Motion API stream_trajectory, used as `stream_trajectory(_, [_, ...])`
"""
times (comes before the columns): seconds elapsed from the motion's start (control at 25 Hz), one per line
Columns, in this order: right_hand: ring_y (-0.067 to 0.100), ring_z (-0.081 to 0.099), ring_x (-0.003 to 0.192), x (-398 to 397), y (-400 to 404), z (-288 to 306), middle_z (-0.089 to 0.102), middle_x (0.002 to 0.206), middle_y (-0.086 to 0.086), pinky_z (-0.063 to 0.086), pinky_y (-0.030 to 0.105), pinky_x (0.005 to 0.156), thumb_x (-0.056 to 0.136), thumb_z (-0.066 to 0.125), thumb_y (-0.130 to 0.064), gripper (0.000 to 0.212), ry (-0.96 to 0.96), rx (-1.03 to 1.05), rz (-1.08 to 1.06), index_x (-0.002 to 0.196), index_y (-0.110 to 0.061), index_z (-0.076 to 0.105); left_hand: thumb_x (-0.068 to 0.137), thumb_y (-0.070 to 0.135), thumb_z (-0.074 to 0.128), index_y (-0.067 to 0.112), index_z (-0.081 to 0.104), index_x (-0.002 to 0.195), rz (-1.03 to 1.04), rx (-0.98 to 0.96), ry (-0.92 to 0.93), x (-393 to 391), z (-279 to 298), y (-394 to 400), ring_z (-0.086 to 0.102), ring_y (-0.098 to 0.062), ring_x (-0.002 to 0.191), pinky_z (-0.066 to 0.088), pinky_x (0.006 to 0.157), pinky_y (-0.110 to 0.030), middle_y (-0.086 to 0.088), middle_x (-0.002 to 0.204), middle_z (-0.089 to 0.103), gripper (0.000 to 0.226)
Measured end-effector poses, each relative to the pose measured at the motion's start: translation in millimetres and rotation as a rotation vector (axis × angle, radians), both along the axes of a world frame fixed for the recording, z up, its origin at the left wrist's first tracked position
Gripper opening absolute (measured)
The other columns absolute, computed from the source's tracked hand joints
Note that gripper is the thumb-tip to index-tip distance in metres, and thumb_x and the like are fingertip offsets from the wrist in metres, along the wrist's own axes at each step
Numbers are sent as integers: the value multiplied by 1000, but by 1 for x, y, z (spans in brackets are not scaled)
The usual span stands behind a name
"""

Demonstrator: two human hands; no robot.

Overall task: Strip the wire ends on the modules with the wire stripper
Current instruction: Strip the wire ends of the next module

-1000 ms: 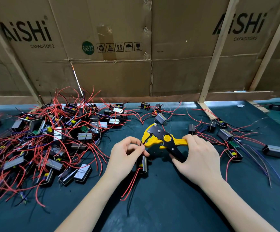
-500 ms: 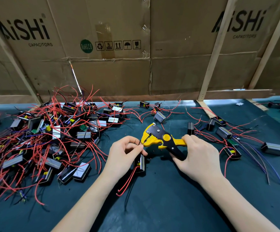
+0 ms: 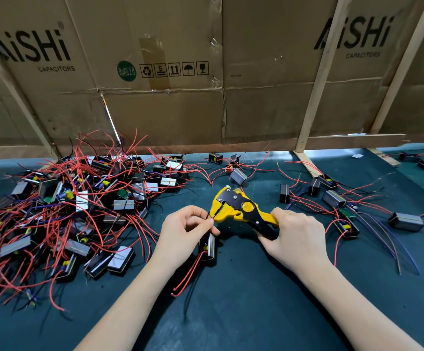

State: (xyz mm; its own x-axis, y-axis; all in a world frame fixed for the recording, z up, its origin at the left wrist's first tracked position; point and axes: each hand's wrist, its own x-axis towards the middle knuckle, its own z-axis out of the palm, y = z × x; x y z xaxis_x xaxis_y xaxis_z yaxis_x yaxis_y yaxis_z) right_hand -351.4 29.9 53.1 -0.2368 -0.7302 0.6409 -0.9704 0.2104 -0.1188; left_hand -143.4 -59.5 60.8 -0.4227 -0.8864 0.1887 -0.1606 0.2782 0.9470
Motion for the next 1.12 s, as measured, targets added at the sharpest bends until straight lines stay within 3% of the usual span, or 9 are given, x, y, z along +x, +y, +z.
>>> stream_trajectory(0.12, [32, 61, 60, -1, 0, 4, 60, 65, 3, 30, 28, 52, 60, 83, -46, 44, -9, 27, -41, 75, -13, 59, 91, 11, 66, 10, 65, 86, -1, 15, 2, -1, 0, 0, 54, -22, 70, 44, 73, -31, -2, 69, 75, 6])
stream_trajectory(0.24, [32, 61, 67, -7, 1, 5, 61, 72, 3, 40, 32, 58, 55, 85, -42, 48, -1, -77, -39, 82, -10, 60, 89, 14, 68, 14, 69, 81, 4, 11, -33, 0, 2, 1, 51, -13, 56, 43, 57, -19, -3, 60, 71, 8])
stream_trajectory(0.36, [33, 60, 70, -13, 2, 5, 61, 76, 4, 43, 34, 62, 56, 86, -42, 52, -30, -113, -58, 87, -8, 62, 88, 14, 69, 12, 70, 77, 1, 7, -84, 1, 5, 1, 45, -5, 47, 38, 50, -10, -3, 56, 69, 11])
stream_trajectory(0.48, [32, 59, 65, -15, 1, 4, 59, 73, 2, 41, 32, 60, 54, 87, -43, 54, -27, -131, -90, 86, -9, 62, 89, 7, 64, 12, 65, 73, 16, 78, -75, 1, 9, -2, 49, -9, 52, 40, 53, -13, 1, 53, 63, 17])
stream_trajectory(0.64, [32, 57, 64, -19, 2, 6, 55, 69, -2, 33, 29, 62, 56, 86, -45, 52, -89, -132, -102, 85, -12, 59, 89, 7, 62, 16, 65, 69, 15, 144, -71, 0, 8, -2, 32, -13, 52, 29, 52, -20, 4, 50, 41, 22])
stream_trajectory(0.76, [31, 56, 63, -20, 4, 7, 43, 69, -9, 30, 28, 62, 59, 85, -47, 50, -117, -136, -106, 84, -14, 57, 86, 12, 68, 13, 68, 71, 3, 97, -128, -1, 5, -1, 25, -14, 51, 24, 49, -20, 7, 50, 31, 15])
stream_trajectory(0.88, [31, 57, 64, -20, 3, 6, 46, 68, -7, 31, 28, 61, 59, 84, -48, 50, -116, -127, -103, 84, -14, 57, 84, 20, 75, 15, 70, 73, 6, -2, -173, -2, 7, 1, 21, -9, 47, 21, 46, -16, 11, 47, 23, 13])
stream_trajectory(1.0, [32, 59, 67, -20, 2, 4, 57, 72, -1, 35, 31, 61, 61, 83, -49, 51, -111, -88, -98, 86, -13, 58, 88, 30, 71, 18, 68, 83, -26, -17, -174, -2, 9, 2, 35, -8, 49, 32, 53, -15, 11, 48, 39, 13])
stream_trajectory(1.12, [33, 60, 70, -18, 1, 3, 60, 76, 2, 40, 33, 62, 60, 83, -49, 52, -93, -62, -105, 89, -11, 60, 96, 14, 58, 12, 60, 98, -149, 172, -65, -1, 14, 1, 59, -10, 63, 46, 72, -22, 2, 65, 68, 4])
